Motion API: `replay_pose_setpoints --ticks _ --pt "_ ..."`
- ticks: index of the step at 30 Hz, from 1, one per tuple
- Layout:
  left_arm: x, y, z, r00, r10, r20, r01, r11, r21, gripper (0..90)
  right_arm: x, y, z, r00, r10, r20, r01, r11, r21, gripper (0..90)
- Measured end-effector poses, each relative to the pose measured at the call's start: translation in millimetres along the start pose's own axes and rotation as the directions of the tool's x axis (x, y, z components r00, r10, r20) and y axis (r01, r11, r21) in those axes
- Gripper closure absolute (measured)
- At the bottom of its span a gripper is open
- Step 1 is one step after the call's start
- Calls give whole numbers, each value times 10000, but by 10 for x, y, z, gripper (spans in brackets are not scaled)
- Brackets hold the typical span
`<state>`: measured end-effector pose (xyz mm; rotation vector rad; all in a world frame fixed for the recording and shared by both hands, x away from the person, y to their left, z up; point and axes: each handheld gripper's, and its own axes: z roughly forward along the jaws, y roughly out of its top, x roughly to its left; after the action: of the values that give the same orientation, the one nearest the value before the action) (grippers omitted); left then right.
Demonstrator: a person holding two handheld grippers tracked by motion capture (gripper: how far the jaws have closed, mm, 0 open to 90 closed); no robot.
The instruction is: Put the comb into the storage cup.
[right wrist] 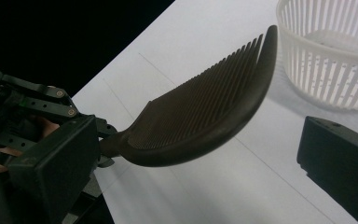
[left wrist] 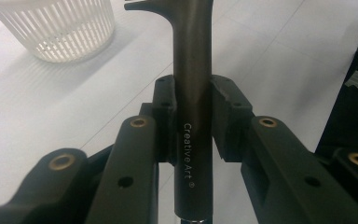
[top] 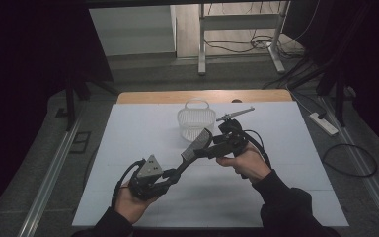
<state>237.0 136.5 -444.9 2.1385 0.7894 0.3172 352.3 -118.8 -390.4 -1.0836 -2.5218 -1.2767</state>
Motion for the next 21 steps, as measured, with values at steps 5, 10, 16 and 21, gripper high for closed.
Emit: replay_pose_setpoints --ticks 5,10,16,21 --pt "-10 -1 8 9998 134 -114 -132 9998 114 724 -18 -1 -19 9998 112 -176 -112 9999 3 114" --pt "-6 -6 13 9996 177 -216 -173 9997 175 724 -45 -11 -60 9977 195 -652 -206 9996 -168 361" --pt "-14 -8 16 9989 324 -325 -316 9992 257 724 -89 -23 -70 9910 571 -1207 -593 9981 -149 540" --pt "-18 -9 17 9984 422 -381 -412 9988 260 724 -134 -35 -75 9836 829 -1600 -870 9960 -183 663"
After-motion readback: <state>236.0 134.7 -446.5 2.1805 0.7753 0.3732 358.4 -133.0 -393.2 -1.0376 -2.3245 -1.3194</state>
